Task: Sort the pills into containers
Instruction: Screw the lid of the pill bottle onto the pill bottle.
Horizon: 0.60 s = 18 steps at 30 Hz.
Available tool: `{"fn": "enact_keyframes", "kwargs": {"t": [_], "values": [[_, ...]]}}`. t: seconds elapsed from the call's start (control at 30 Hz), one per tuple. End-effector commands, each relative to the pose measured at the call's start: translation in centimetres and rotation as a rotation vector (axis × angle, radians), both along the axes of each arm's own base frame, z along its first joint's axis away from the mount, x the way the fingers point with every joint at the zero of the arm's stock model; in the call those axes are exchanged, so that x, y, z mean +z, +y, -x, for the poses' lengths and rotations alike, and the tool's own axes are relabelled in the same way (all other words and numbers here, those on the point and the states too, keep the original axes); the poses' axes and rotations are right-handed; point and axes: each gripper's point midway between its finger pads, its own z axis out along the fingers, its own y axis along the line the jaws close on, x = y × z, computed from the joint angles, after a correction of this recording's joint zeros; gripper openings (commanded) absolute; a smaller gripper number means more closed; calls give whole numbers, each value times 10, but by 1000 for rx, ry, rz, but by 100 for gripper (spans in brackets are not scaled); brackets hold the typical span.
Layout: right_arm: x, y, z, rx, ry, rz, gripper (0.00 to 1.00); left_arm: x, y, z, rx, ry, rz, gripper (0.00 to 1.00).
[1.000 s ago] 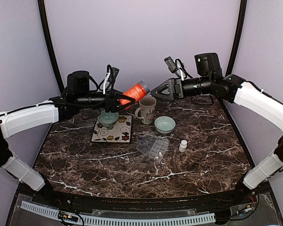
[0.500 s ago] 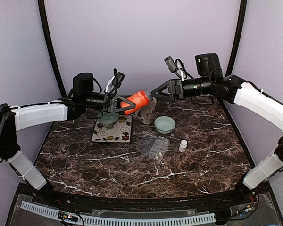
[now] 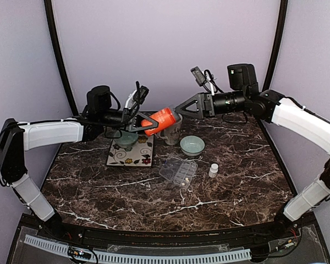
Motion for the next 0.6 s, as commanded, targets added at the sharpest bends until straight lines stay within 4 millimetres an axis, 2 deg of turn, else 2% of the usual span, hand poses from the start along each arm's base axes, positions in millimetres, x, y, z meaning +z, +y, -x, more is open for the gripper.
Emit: {"fn": "enact_keyframes", "kwargs": {"t": [0.0,0.57], "values": [[5,4,0,27,1,-41,77,26,2,3,-36,-70,61,0],[-8,13,-5,50,36,-37,74,29,1,4,-65,-58,70,0]]}}
